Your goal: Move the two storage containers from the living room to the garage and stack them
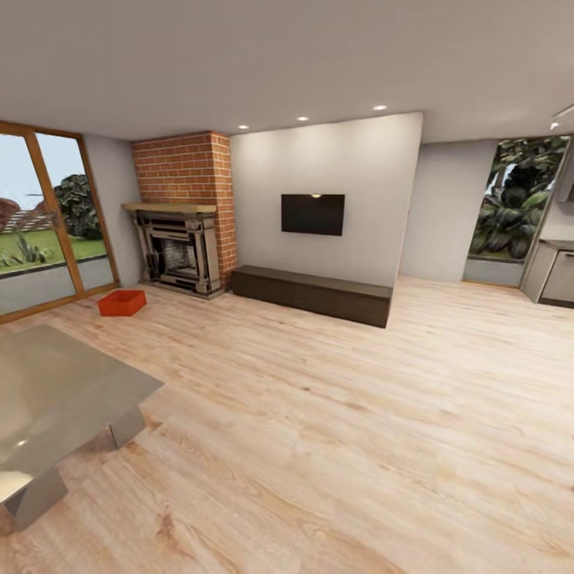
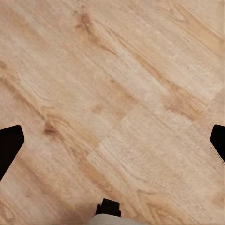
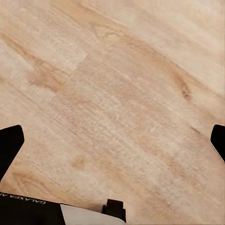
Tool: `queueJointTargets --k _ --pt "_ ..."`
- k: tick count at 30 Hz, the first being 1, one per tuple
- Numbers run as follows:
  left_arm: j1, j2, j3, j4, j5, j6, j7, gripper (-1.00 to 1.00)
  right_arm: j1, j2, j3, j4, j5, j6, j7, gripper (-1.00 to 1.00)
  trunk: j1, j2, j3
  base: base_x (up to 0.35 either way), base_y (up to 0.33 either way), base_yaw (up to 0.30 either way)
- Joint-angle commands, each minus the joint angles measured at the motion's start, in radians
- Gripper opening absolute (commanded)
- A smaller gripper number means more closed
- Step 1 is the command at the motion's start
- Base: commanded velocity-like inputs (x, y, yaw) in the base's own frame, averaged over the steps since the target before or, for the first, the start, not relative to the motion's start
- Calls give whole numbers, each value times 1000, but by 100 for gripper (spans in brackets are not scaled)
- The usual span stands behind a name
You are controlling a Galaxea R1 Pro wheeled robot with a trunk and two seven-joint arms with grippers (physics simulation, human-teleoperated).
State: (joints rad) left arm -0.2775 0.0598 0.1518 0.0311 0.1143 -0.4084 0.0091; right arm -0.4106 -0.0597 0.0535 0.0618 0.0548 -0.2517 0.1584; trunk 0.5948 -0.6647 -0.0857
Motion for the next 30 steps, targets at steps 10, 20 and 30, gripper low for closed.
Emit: queueJointTargets --k 10,20,30 --pt "-2 1 0 3 7 -6 -1 100 -2 0 5 4 5 -8 0 100 1 -1 -2 327 0 0" --pt "-2 0 0 3 7 -6 -1 100 -2 0 5 4 5 -8 0 100 1 -1 -2 327 0 0" --pt "-2 2 0 4 7 -5 -1 100 -2 0 5 4 7 -8 1 100 1 -1 -2 327 0 0"
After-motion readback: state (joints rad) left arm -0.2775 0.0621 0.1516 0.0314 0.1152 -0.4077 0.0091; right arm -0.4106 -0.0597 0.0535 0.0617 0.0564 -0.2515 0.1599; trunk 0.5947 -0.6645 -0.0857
